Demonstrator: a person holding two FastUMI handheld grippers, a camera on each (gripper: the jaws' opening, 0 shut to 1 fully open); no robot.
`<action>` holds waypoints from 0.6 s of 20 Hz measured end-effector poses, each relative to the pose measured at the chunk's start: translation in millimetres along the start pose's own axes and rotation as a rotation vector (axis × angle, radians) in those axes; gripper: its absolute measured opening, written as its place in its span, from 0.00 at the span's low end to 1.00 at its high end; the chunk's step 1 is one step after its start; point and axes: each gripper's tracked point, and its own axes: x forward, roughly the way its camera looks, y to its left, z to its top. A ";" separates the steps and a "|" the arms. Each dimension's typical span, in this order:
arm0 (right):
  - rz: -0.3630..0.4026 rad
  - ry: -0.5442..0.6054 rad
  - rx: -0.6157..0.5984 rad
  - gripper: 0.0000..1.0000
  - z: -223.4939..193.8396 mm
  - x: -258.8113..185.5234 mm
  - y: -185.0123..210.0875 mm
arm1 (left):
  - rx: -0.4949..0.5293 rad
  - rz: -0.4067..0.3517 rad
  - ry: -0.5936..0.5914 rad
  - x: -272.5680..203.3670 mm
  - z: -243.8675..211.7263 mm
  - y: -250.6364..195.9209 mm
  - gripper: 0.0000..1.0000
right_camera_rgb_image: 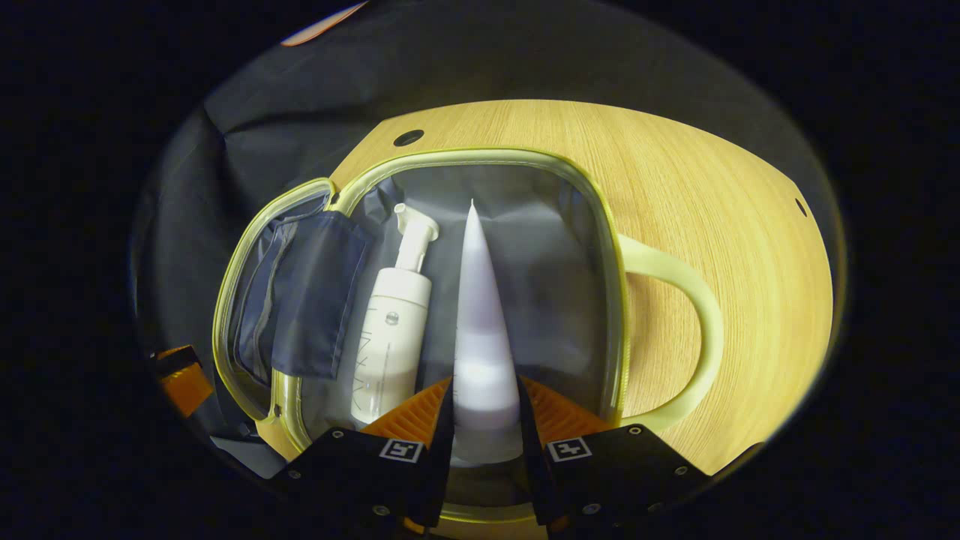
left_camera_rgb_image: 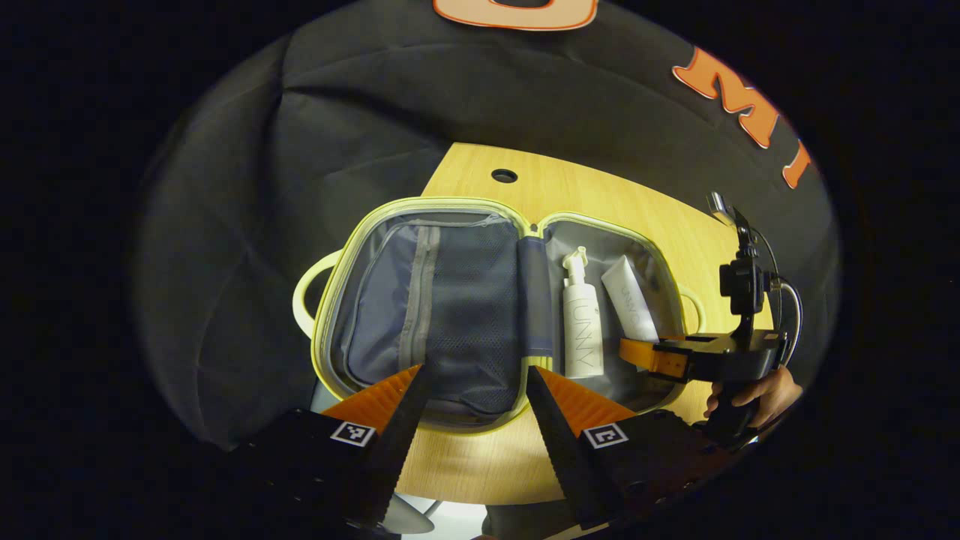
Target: First open the suitcase, pack the skin care products into it, and then close the suitcase.
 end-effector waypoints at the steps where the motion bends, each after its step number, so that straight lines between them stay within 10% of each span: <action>1: 0.012 -0.009 -0.002 0.50 1.6 -1.8 2.3 | -0.012 0.013 0.000 -0.7 2.3 6.7 0.86; 12: 0.062 -0.204 0.002 0.76 27.0 -66.3 -7.3 | -0.146 0.126 0.006 23.0 22.5 131.1 0.87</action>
